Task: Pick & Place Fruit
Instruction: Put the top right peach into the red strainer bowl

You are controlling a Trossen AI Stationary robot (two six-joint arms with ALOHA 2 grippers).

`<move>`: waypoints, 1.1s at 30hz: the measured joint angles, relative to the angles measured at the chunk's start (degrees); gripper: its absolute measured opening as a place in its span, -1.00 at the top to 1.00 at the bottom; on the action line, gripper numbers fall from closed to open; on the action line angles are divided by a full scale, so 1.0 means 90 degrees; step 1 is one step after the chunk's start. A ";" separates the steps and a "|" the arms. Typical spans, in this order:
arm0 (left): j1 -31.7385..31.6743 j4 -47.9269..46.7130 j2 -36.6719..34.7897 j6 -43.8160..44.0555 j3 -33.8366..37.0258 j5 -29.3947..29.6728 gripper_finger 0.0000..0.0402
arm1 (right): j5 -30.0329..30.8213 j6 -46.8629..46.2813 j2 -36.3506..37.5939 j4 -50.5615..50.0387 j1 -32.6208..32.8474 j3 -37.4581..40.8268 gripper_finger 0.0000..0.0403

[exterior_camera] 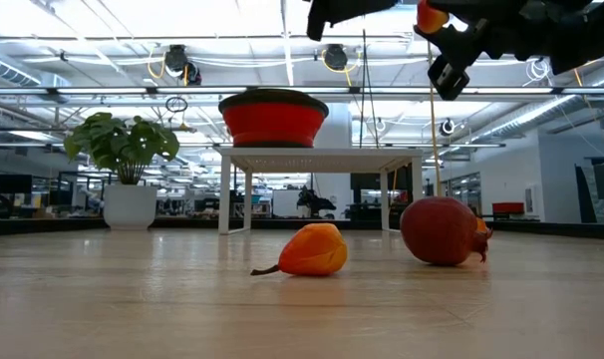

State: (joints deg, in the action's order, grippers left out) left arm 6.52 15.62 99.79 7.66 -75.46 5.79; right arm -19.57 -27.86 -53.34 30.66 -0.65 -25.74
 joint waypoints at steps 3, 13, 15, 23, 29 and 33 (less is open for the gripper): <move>0.0000 0.0060 0.0123 0.0001 -0.0017 -0.0138 -0.23 | 0.0000 0.0000 0.0002 0.0059 -0.0002 0.0000 0.45; -0.0019 0.0276 0.0181 0.0071 -0.0019 -0.0144 -0.22 | 0.0013 -0.0063 0.0002 0.0199 -0.0002 0.0000 0.45; -0.0019 0.0293 0.0179 0.0136 -0.0019 -0.0144 -0.22 | 0.0027 -0.0156 0.0002 0.0265 0.0000 0.0000 0.45; -0.0019 0.0325 0.0179 0.0153 -0.0019 0.0054 -0.22 | 0.0046 -0.0164 -0.0172 0.0621 -0.0001 0.0000 0.45; -0.0027 0.0374 0.0179 0.0163 -0.0019 0.0078 -0.22 | 0.0044 -0.0166 -0.0569 0.1023 0.0000 0.0000 0.45; -0.0027 0.0215 0.0179 0.0165 -0.0019 0.0117 -0.22 | 0.0037 -0.0170 -0.0822 0.1494 -0.0002 0.0000 0.45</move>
State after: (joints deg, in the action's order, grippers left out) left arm 6.28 17.55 101.41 9.15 -75.64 6.85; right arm -19.24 -29.39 -60.74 44.10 -0.67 -25.74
